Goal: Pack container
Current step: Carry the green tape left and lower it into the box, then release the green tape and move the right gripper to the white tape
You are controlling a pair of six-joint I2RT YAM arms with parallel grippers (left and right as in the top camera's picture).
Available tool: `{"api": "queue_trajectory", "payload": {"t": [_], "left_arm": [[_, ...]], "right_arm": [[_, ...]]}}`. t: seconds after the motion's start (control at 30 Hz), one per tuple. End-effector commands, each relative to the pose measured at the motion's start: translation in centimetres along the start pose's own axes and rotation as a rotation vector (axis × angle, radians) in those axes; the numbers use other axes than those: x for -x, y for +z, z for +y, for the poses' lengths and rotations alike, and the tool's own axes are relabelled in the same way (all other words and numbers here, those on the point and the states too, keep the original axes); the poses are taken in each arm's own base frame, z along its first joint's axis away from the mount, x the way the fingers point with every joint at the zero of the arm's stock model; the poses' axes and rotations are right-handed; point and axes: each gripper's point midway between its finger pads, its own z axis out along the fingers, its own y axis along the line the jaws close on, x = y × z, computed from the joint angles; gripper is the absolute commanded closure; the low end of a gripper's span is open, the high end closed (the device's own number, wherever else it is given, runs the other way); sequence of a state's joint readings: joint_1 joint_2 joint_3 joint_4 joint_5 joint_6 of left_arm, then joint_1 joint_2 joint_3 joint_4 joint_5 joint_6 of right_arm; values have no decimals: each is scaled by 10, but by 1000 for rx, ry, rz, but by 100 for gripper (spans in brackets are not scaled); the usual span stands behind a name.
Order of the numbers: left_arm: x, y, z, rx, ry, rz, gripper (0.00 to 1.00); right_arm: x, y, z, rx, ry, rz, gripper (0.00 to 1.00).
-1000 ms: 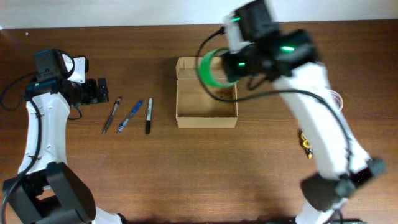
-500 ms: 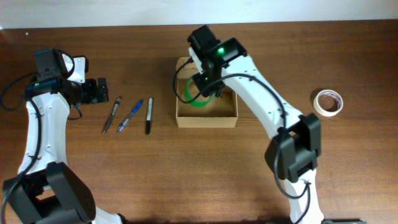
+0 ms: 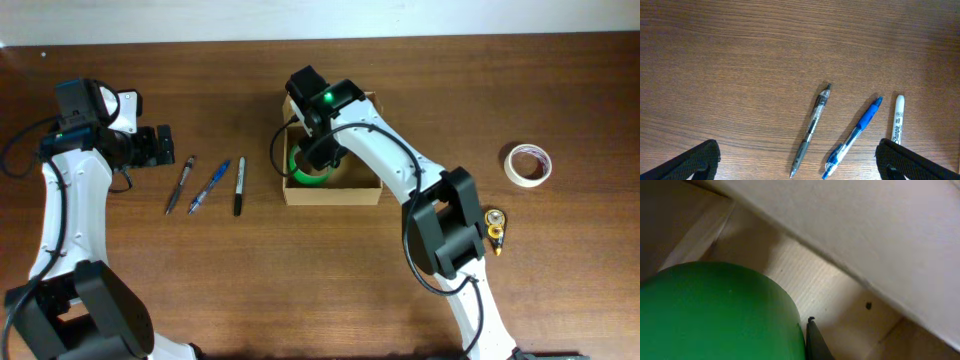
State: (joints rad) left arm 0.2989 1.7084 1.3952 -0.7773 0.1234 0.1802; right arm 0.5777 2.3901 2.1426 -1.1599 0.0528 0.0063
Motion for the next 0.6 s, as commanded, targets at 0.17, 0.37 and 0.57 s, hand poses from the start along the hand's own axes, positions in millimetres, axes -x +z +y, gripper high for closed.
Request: {"api": "queue_trajectory", "payload": {"t": [0.17, 0.37, 0.57], "left_arm": [[9, -5, 3, 7, 17, -24, 1], [9, -5, 3, 7, 17, -24, 1], [9, -5, 3, 7, 17, -24, 1]], "right_arm": [[3, 10, -3, -12, 0, -3, 85], [4, -19, -4, -12, 1, -22, 77], [25, -125, -14, -32, 15, -203, 66]]}}
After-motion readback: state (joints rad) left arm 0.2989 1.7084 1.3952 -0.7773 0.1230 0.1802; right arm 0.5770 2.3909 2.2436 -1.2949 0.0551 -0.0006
